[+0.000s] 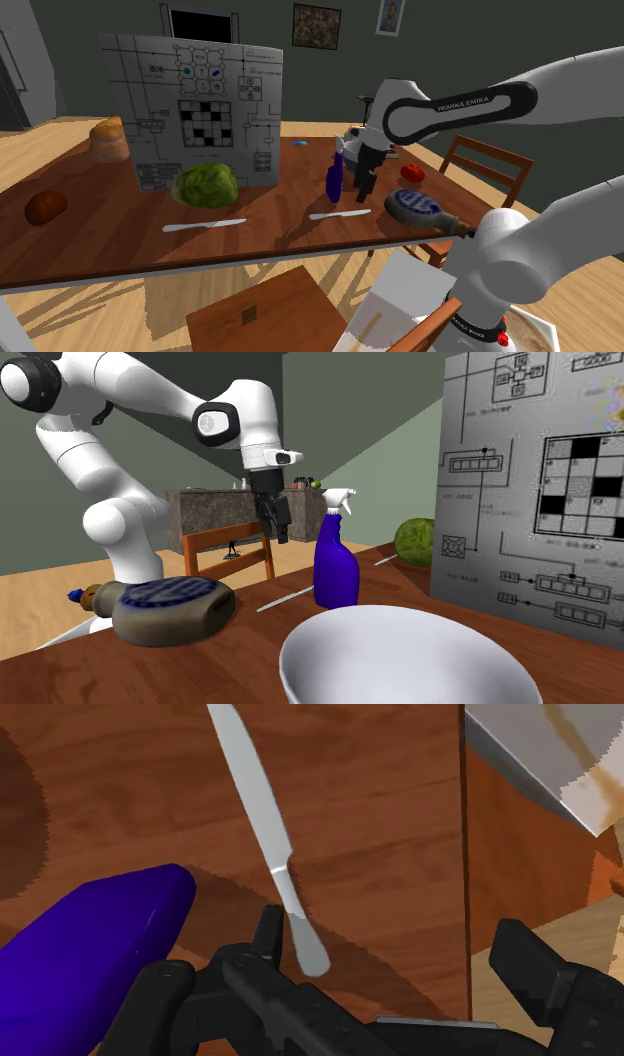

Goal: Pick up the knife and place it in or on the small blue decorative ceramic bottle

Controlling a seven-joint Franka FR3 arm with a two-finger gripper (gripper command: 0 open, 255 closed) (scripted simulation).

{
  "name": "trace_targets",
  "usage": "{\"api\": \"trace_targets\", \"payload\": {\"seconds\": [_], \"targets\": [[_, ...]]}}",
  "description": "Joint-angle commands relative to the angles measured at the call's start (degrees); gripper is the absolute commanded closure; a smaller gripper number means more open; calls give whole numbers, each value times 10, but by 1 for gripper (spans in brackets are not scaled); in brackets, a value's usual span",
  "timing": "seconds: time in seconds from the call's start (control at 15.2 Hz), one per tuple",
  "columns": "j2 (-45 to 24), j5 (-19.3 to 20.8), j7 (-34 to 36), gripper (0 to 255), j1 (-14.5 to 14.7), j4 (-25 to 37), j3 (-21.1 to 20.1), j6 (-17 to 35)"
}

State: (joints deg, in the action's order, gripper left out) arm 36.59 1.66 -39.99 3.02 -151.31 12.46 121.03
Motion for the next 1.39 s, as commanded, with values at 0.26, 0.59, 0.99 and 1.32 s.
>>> {"api": "trace_targets", "payload": {"seconds": [0.26, 0.59, 0.99, 1.32], "targets": [[-113, -8, -159, 0, 40, -15, 79, 161], [-165, -30, -205, 0, 62, -18, 102, 220], [-202, -52, -220, 0, 77, -26, 112, 264], [-202, -52, -220, 0, 77, -26, 112, 264]]}}
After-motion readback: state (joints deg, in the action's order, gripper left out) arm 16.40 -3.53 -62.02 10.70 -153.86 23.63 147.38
